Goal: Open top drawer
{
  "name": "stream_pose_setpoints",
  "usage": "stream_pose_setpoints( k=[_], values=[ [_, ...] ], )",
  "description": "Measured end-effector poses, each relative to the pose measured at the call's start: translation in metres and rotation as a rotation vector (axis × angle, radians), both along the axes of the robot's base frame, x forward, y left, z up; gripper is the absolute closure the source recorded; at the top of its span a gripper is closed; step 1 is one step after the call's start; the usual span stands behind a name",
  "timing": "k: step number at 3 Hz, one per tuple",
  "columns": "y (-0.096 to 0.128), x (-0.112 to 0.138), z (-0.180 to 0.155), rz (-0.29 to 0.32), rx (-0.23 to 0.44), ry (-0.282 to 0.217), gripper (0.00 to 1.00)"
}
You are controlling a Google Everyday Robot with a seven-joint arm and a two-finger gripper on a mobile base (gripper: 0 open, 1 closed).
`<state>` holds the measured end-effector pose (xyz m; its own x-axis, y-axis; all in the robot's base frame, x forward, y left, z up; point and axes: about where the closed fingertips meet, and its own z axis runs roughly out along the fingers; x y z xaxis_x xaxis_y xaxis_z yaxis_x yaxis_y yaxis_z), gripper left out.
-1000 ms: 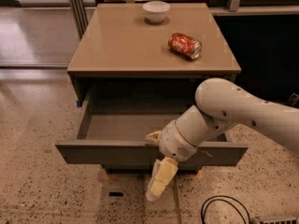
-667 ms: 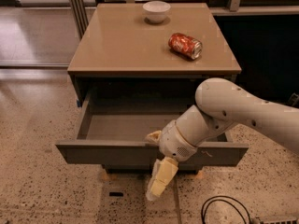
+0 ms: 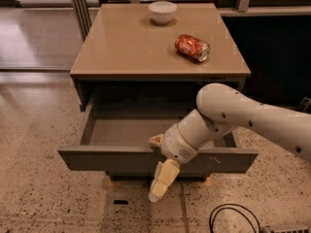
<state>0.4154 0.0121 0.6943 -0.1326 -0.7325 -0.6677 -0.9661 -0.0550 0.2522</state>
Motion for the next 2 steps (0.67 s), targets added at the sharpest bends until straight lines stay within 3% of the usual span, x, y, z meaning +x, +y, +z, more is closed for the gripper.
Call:
stream_pose_setpoints(
  k=[2],
  values=[
    [0.0003, -0.0300, 0.0019, -0.002, 0.012, 0.054, 0.00]
  ],
)
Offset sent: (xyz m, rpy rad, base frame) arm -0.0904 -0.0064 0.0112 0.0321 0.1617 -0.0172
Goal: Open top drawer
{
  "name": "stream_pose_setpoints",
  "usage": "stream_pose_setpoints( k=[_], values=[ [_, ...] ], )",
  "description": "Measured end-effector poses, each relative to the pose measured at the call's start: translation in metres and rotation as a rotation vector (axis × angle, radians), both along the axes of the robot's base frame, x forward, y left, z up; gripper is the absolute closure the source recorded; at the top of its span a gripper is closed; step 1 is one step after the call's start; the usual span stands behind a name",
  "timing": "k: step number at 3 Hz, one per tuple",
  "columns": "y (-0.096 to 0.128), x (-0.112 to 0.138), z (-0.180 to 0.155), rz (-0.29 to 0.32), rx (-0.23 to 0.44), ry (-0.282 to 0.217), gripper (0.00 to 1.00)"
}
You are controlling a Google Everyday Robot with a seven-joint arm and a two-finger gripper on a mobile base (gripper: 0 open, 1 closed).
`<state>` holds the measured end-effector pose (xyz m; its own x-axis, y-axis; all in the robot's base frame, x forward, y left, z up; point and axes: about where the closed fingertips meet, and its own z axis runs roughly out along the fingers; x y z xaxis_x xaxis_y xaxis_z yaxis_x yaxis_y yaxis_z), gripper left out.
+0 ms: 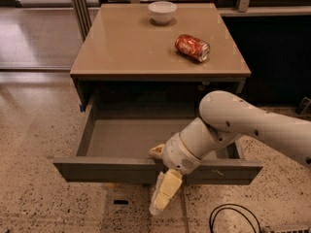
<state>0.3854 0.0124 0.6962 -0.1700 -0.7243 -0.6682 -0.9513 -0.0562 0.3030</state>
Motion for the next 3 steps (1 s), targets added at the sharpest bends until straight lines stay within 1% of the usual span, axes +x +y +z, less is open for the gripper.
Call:
stream_pose_setpoints(
  k=[1, 2, 3],
  values=[
    [0.002, -0.036, 0.005, 0.000, 0.030, 0.068, 0.00],
    [0.004, -0.040, 0.001, 0.013, 0.037, 0.077, 0.00],
    [0.003, -0.056, -0.003, 0.026, 0.045, 0.119, 0.00]
  ],
)
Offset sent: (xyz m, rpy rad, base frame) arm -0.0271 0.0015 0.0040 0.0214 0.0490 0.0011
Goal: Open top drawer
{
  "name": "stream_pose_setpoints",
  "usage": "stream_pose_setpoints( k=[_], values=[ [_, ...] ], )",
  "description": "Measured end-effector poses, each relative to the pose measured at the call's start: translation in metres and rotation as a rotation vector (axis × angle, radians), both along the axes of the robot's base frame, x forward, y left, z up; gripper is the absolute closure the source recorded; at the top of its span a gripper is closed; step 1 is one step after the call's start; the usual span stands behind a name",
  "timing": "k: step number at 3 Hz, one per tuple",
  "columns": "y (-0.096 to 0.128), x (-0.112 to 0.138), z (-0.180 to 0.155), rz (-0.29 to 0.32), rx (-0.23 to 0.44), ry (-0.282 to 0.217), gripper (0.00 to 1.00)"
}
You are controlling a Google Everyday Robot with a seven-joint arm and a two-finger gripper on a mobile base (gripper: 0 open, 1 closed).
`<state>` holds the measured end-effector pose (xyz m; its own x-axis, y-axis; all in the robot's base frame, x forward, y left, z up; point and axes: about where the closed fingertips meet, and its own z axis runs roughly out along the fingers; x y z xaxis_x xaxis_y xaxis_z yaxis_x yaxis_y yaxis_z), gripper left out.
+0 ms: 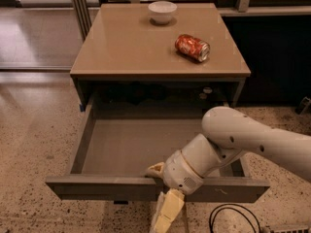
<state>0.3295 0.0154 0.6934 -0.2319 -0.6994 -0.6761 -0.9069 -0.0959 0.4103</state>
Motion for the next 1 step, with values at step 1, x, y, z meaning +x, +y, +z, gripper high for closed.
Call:
stream_pose_setpoints(
  k=[1],
  values=[
    [0.0000, 0.0000, 0.0000, 0.000, 0.000, 0.000, 0.00]
  ],
)
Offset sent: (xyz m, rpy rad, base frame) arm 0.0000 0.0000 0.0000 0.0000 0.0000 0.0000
